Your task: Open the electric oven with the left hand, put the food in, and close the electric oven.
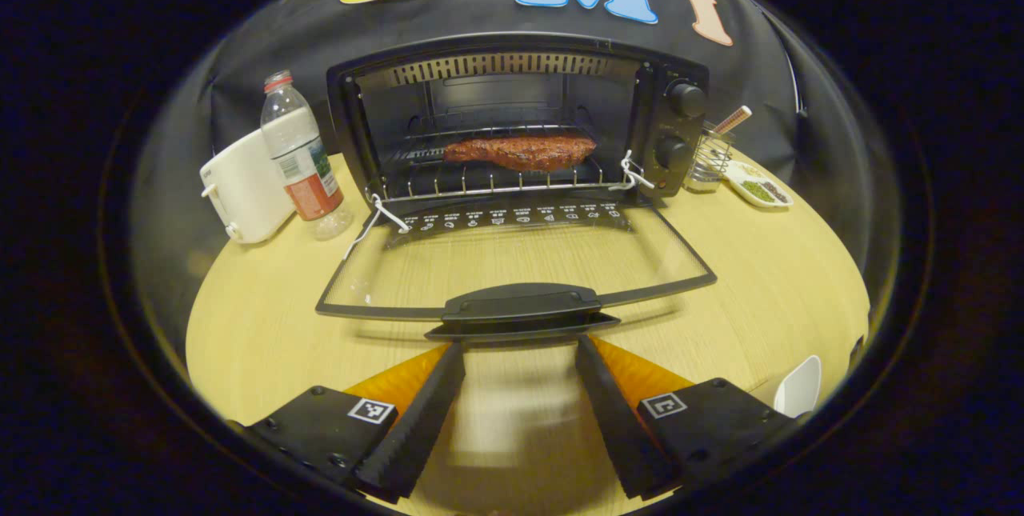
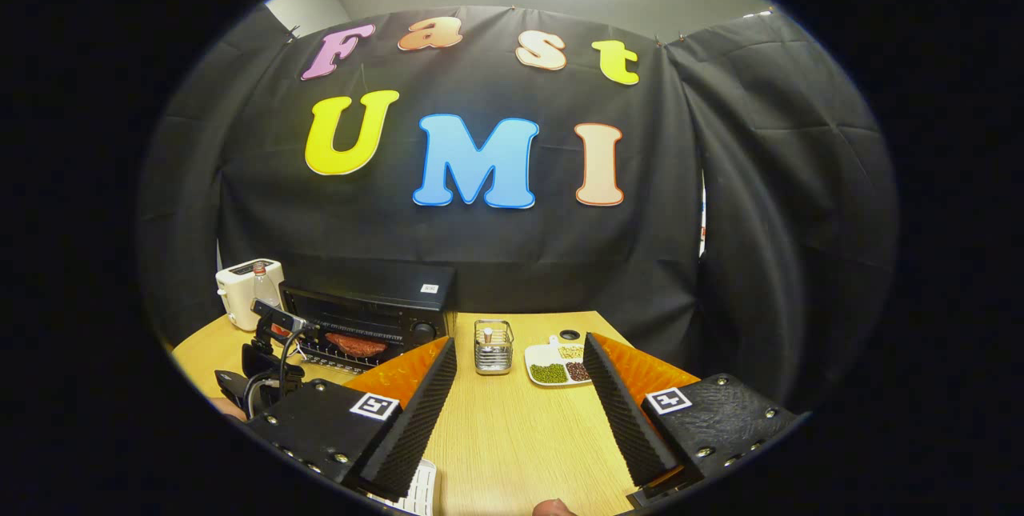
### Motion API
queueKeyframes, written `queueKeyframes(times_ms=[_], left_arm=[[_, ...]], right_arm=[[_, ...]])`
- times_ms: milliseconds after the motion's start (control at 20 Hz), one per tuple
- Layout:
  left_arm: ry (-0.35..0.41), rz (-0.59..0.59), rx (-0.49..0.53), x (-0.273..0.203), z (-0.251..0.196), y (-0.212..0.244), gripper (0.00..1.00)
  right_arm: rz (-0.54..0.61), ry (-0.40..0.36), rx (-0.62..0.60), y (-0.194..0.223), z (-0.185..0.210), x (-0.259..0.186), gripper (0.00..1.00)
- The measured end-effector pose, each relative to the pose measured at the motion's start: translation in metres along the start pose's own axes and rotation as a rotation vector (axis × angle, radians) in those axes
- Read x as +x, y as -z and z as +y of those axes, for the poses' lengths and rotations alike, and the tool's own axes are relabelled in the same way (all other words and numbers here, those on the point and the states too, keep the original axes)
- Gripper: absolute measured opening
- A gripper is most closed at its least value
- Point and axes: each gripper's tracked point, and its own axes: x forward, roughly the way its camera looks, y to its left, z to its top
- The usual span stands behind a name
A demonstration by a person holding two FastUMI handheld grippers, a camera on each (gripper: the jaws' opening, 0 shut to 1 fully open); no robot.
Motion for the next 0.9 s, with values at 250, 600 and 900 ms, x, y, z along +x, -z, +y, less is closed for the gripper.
queueKeyframes(times_ms=[250,600,900], left_arm=[[-0.011,-0.023,-0.003,-0.007,0.0,-0.005,0.97],[-0.023,-0.097,0.0,-0.027,-0.001,-0.024,1.0],[-0.048,-0.183,0.049,-0.044,0.001,-0.044,0.96]], right_arm=[[-0.011,-0.034,-0.018,-0.001,0.01,-0.003,0.96],[-0.018,-0.06,0.006,-0.002,0.01,-0.001,0.96],[-0.017,-0.078,0.012,-0.002,0.012,0.001,0.96]])
